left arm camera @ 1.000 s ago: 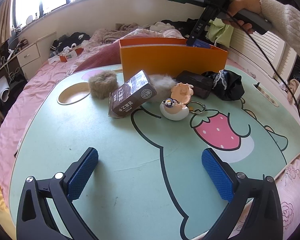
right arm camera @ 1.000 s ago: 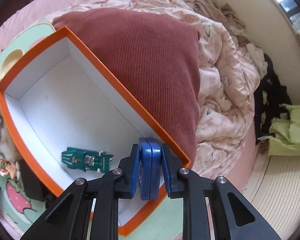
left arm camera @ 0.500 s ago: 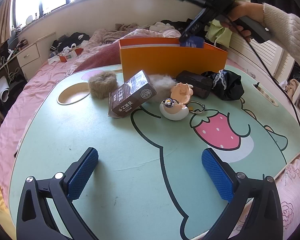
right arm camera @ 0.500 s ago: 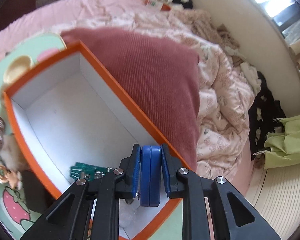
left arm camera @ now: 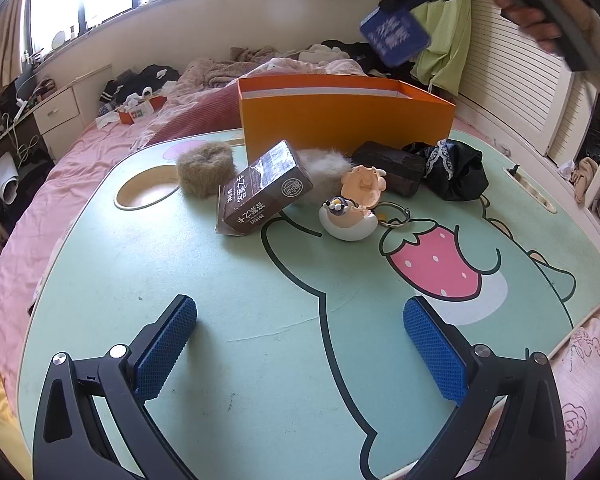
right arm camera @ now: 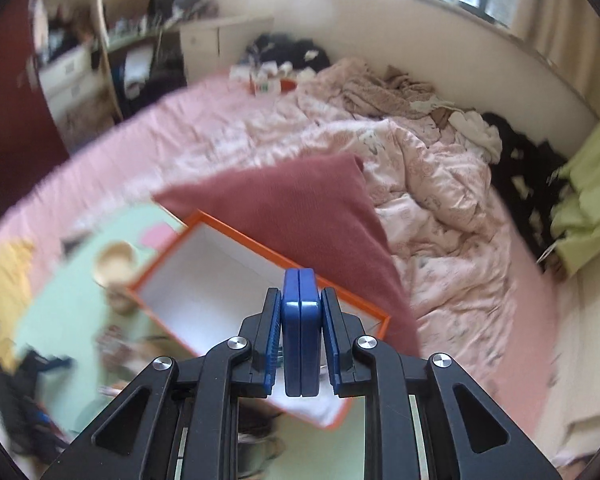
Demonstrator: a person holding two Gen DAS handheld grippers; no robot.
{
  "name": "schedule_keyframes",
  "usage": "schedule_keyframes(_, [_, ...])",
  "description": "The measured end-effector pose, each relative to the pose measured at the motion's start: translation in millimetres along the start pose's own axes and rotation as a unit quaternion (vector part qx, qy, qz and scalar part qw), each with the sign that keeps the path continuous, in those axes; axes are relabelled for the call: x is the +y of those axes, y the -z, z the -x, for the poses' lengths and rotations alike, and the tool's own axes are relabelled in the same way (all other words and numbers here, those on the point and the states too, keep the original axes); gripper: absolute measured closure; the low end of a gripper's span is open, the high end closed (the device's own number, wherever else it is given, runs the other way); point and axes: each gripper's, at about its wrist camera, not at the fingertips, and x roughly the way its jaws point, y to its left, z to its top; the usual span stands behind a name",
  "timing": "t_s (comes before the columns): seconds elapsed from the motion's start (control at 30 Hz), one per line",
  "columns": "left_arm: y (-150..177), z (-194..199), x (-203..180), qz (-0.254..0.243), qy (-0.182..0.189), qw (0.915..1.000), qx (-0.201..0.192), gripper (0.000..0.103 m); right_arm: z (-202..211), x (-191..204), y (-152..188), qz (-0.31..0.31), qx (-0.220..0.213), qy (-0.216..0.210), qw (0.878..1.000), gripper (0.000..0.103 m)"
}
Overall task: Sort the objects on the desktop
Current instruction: 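Lift the blue tin out with the right gripper and set it beside the box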
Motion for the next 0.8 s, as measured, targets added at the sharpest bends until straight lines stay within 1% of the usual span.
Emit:
schedule_keyframes(0.03, [0,0,0,0.000,0.000,1.0000,0.000,0.000,5,2,2,-0.009,-0.002,-0.013,1.000,0.084])
schedule_keyframes(0.1, [0,0,0,0.000,0.000,1.0000,0.000,0.000,15,12,12,-0.029,0.001,-0.056,0.998,0.084])
schedule_keyframes(0.17, [0,0,0,0.000,0.000,1.0000,0.000,0.000,13,23,24,-0.033,0.014,-0.078,0.996,0.084])
schedule_keyframes(0.3, [1,0,0,0.000,0.000,1.0000,0.000,0.000,-9,51,52,-0.034,0.050,-0.093,0.994,0.084])
schedule_keyframes(0.37, [1,0,0,0.000,0.000,1.0000,0.000,0.000,-25,58,64,-0.047,0.068,-0.115,0.990,0.084])
schedule_keyframes(0.47, [1,0,0,0.000,0.000,1.0000,0.000,0.000,-37,63,72,-0.043,0.060,-0.133,0.988,0.080])
schedule_keyframes(0.5, [1,0,0,0.000,0.000,1.0000,0.000,0.000,-38,62,72,-0.045,0.056,-0.133,0.989,0.073])
schedule_keyframes(0.53, [1,0,0,0.000,0.000,1.0000,0.000,0.000,-38,61,70,-0.047,0.048,-0.134,0.989,0.062])
schedule_keyframes(0.57, [1,0,0,0.000,0.000,1.0000,0.000,0.000,-34,59,67,-0.050,0.031,-0.134,0.989,0.057])
schedule_keyframes(0.6, [1,0,0,0.000,0.000,1.0000,0.000,0.000,-29,55,63,-0.053,0.010,-0.130,0.990,0.047])
schedule_keyframes(0.63, [1,0,0,0.000,0.000,1.0000,0.000,0.000,-21,51,56,-0.059,-0.018,-0.118,0.991,0.039])
schedule_keyframes(0.67, [1,0,0,0.000,0.000,1.0000,0.000,0.000,-17,47,51,-0.062,-0.037,-0.105,0.992,0.035])
schedule_keyframes(0.7, [1,0,0,0.000,0.000,1.0000,0.000,0.000,-15,43,46,-0.065,-0.052,-0.084,0.993,0.027])
schedule_keyframes(0.73, [1,1,0,0.000,0.000,1.0000,0.000,0.000,-16,40,41,-0.071,-0.059,-0.062,0.994,0.025])
schedule_keyframes(0.77, [2,1,0,0.000,0.000,1.0000,0.000,0.000,-21,36,37,-0.077,-0.056,-0.040,0.995,0.025])
schedule_keyframes(0.8, [1,1,0,0.000,0.000,1.0000,0.000,0.000,-29,34,35,-0.082,-0.044,-0.028,0.995,0.025])
